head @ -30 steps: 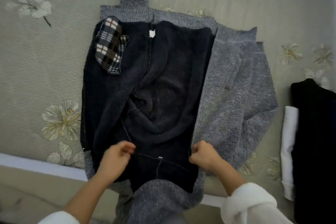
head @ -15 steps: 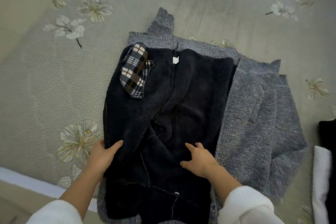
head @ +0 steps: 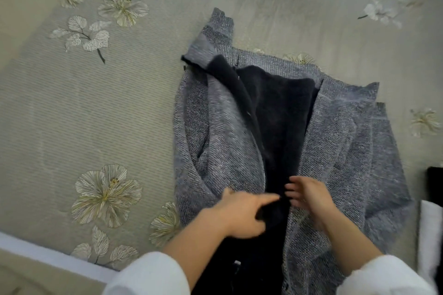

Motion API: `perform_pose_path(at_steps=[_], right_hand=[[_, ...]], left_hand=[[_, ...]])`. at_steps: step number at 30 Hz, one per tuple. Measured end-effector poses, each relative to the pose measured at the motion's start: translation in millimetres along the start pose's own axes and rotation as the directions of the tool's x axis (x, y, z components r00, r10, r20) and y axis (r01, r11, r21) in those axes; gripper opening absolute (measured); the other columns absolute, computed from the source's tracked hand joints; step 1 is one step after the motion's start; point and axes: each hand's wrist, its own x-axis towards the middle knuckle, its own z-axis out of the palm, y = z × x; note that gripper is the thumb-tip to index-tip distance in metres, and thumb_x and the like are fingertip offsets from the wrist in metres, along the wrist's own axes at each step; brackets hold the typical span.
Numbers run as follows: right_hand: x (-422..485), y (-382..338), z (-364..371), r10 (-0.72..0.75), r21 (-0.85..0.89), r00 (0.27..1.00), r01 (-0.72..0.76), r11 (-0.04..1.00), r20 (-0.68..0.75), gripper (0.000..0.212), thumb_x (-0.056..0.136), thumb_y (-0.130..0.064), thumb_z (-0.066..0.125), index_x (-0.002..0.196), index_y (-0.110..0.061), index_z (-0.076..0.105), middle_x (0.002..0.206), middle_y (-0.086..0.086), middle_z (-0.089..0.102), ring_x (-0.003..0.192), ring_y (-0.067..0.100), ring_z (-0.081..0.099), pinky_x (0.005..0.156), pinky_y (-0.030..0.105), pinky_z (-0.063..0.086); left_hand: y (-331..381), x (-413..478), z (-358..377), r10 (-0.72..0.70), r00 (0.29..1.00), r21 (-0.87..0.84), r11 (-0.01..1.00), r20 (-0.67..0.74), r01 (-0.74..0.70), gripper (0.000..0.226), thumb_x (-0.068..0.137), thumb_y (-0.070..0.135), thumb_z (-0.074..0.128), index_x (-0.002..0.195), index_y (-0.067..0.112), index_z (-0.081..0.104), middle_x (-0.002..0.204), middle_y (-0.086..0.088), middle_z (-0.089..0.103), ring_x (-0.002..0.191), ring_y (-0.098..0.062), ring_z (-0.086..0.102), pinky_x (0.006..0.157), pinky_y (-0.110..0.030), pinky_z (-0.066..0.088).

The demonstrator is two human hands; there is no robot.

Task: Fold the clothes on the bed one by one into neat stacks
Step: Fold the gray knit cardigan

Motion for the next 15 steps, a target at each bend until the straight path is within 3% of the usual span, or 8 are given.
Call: perform_pose_path(at_steps=[2,3,5,6,9,11,13,15], right_hand=[[3,-11,-1,-0.057,-0.008,0.996,0.057,0.998,-0.07,0.02,0.095,-0.014,0.05,0.105,-0.004,0.065,0.087,0.01,0.068,0.073,0.021,0.06,0.064,0.03,0.049],[5,-17,3,-0.103,-0.056,0.993,0.099,0.993,-0.06,0.018,0.095,-0.015,0.052,0.102,-0.007,0.066,0.088,0.009,0.068,0.074,0.019,0.061,0.064,0.03,0.049],[8,-34,19,-0.221,-0.169,0.975,0.216,0.962,-0.007,0.013,0.093,-0.02,0.056,0.098,-0.014,0.067,0.094,0.005,0.069,0.083,0.019,0.063,0.07,0.033,0.052],[11,-43,30,-0.283,-0.238,0.959,0.278,0.931,0.016,0.014,0.092,-0.023,0.058,0.102,-0.017,0.067,0.099,0.002,0.068,0.091,0.02,0.064,0.077,0.036,0.052],[23,-67,68,-0.416,-0.409,0.906,0.409,0.816,0.077,0.049,0.09,-0.032,0.061,0.135,-0.015,0.051,0.126,0.0,0.058,0.109,0.016,0.056,0.088,0.028,0.041],[34,-86,94,-0.456,-0.406,0.886,0.448,0.797,0.083,0.067,0.09,-0.036,0.061,0.146,-0.013,0.035,0.141,0.003,0.046,0.115,0.015,0.05,0.092,0.028,0.039],[49,-105,117,-0.475,-0.415,0.878,0.455,0.788,0.061,0.079,0.088,-0.04,0.063,0.15,-0.011,0.023,0.15,0.006,0.034,0.13,0.022,0.041,0.105,0.039,0.037],[64,-123,132,-0.47,-0.477,0.883,0.413,0.776,0.001,0.083,0.087,-0.043,0.064,0.149,-0.01,0.02,0.149,0.009,0.032,0.136,0.029,0.034,0.108,0.051,0.032]], left_hand=[[-11,2,22,-0.096,0.966,0.021,0.995,0.238,0.094,0.072,0.085,0.034,0.057,0.146,0.046,0.021,0.142,-0.002,0.049,0.133,-0.024,0.039,0.115,-0.05,0.01],[-20,2,25,-0.087,0.967,-0.094,0.989,0.24,0.113,0.067,0.086,0.032,0.058,0.145,0.044,0.028,0.14,0.0,0.051,0.131,-0.022,0.042,0.117,-0.046,0.013],[-36,-3,18,-0.102,0.995,-0.418,0.904,-0.011,0.088,0.051,0.084,0.017,0.057,0.133,0.033,0.053,0.122,0.003,0.065,0.113,-0.016,0.058,0.107,-0.035,0.038],[-45,-6,11,-0.194,0.959,-0.509,0.859,-0.205,0.064,0.043,0.083,0.01,0.057,0.123,0.027,0.062,0.113,0.004,0.068,0.104,-0.013,0.062,0.099,-0.032,0.044],[-81,-11,-22,-0.438,0.584,-0.461,0.879,-0.683,0.12,0.03,0.082,0.004,0.06,0.107,0.019,0.068,0.108,0.003,0.06,0.103,-0.016,0.056,0.094,-0.033,0.044],[-107,-9,-47,-0.525,0.419,-0.456,0.851,-0.741,0.26,0.03,0.085,0.01,0.061,0.114,0.018,0.062,0.115,-0.002,0.053,0.112,-0.021,0.047,0.098,-0.037,0.038],[-128,0,-66,-0.54,0.409,-0.431,0.839,-0.735,0.333,0.029,0.088,0.012,0.059,0.117,0.017,0.061,0.12,-0.006,0.053,0.117,-0.023,0.045,0.101,-0.037,0.034],[-139,16,-79,-0.445,0.499,-0.34,0.894,-0.744,0.291,0.024,0.087,0.006,0.06,0.109,0.011,0.067,0.117,-0.008,0.058,0.115,-0.025,0.049,0.101,-0.035,0.034]])
